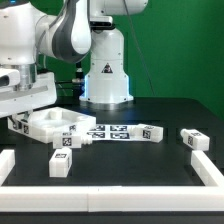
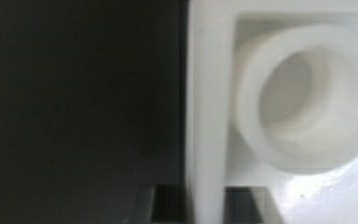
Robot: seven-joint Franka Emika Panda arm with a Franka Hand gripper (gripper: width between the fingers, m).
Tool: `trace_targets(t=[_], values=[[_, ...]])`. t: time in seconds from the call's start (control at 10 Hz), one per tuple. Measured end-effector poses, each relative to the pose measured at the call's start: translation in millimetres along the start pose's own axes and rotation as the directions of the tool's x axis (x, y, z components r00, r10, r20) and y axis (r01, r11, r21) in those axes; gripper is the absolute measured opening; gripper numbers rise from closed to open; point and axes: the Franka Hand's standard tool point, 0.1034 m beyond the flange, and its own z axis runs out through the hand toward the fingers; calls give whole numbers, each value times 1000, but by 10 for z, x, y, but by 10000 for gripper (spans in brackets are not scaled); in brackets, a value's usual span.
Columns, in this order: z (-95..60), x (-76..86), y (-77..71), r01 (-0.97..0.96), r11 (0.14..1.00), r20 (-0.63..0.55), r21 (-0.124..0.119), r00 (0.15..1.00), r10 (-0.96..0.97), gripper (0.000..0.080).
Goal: Assemble one leg
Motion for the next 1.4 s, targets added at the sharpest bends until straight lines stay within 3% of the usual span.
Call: trace_targets(t=[0.2,0.3,0.4,0.6,0.7,0.8,1.0,1.1,1.2,1.4], values=[[-1,0,-1,-1,1000,0,0,1000,1,53],[-42,25,-43,-33,999,-7,26,999,34,53],[-197,148,-80,-123,991,-21,45,992,124,53],[-734,600,-95,-228,974,-43,3,973,228,53],[-914,819,-68,-270,963,-28,-14,963,270,54],[-988,1039,33,-342,939,-8,-32,940,342,54],[-938,1455,261,-510,858,12,-66,859,512,54],[-855,1369,263,-465,881,-37,-91,885,463,54],[-800,1272,169,-476,876,-21,-77,879,476,54],[-804,1319,193,-464,882,-21,-80,886,464,54]])
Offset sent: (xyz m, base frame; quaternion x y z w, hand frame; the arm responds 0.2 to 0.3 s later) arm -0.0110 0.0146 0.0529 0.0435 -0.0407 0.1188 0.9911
